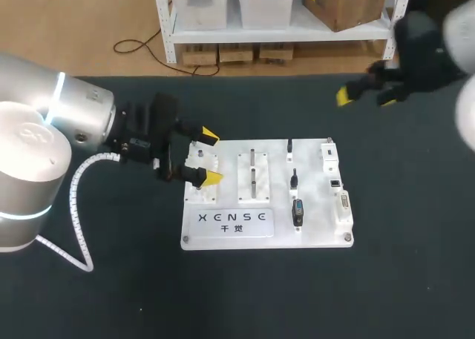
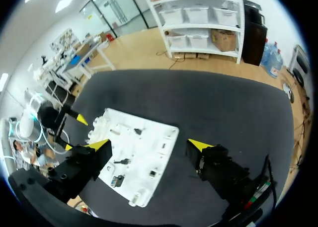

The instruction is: Insert the Ethernet cable into its matching sockets.

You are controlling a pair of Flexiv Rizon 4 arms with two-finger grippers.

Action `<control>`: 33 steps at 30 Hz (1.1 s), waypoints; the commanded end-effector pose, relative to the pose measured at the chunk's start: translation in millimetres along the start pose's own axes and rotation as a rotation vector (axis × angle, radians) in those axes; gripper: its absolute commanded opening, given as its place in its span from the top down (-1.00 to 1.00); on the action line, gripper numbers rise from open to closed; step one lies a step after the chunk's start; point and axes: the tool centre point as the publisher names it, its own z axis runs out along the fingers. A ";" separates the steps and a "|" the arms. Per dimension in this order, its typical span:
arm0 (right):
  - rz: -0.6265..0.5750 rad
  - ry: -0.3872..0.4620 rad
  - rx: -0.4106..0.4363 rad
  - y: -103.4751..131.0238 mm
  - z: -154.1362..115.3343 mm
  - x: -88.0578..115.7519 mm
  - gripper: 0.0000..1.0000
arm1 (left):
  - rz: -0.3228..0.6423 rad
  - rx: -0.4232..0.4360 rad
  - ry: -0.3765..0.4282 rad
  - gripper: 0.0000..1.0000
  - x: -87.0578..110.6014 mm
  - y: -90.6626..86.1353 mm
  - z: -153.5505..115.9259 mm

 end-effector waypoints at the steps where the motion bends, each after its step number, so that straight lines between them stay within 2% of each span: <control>1: 0.026 0.061 0.231 27.8 16.4 3.1 -1.00 | 0.001 -0.002 -0.003 -1.00 1.2 -0.6 -0.3; 8: 0.063 0.172 0.286 49.6 47.9 26.9 -1.00 | 0.001 -0.002 -0.003 -1.00 1.2 -0.6 -0.3; 14: 0.047 0.252 0.390 63.1 77.2 44.4 -1.00 | 0.001 -0.002 -0.003 -1.00 1.2 -0.6 -0.3; 17: 0.082 0.297 0.410 67.0 89.8 55.5 -1.00 | 0.001 -0.002 -0.003 -1.00 1.2 -0.6 -0.3; 22: 0.098 0.342 0.444 66.5 102.8 72.0 -1.00 | 0.001 -0.002 -0.003 -1.00 1.2 -0.6 -0.3; 33: 0.133 0.394 0.474 58.7 123.2 90.3 -1.00 | 0.001 -0.002 -0.003 -1.00 1.2 -0.6 -0.3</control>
